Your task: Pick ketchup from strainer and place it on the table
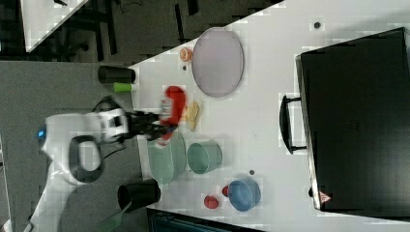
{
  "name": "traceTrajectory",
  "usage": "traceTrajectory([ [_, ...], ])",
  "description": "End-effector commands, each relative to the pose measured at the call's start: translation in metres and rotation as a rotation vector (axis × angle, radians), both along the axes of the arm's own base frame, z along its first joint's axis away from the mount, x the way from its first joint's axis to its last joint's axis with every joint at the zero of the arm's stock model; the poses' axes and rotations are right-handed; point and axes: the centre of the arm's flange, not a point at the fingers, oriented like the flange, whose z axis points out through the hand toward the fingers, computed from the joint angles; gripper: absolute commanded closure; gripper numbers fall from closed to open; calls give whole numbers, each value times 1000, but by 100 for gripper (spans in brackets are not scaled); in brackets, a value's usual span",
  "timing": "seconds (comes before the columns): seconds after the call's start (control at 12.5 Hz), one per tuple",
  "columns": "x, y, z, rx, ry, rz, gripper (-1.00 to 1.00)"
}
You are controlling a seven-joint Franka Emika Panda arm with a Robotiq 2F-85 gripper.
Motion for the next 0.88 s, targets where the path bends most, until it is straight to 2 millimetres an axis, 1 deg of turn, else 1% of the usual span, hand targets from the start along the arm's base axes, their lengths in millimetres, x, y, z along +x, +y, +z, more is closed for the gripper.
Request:
traceTrajectory([
  [0.08,1,-74,-20,-4,40,-98,-12],
  [0.24,-3,-103,-45,-3,72,-118,-12],
  [0.32,-5,-112,-58,-2,82,-128,-12],
  [0.48,-14,-122,-95,1,132,-147,-12],
  [0.56,-19,-123,-115,3,151,-150,-21],
  [0.64,-23,-122,-135,6,156,-151,-40],
  [0.72,-26,-121,-151,8,148,-152,-63],
  [0.8,-28,-121,-158,9,140,-151,-85],
  [0.88,-27,-120,-153,9,133,-150,-99],
])
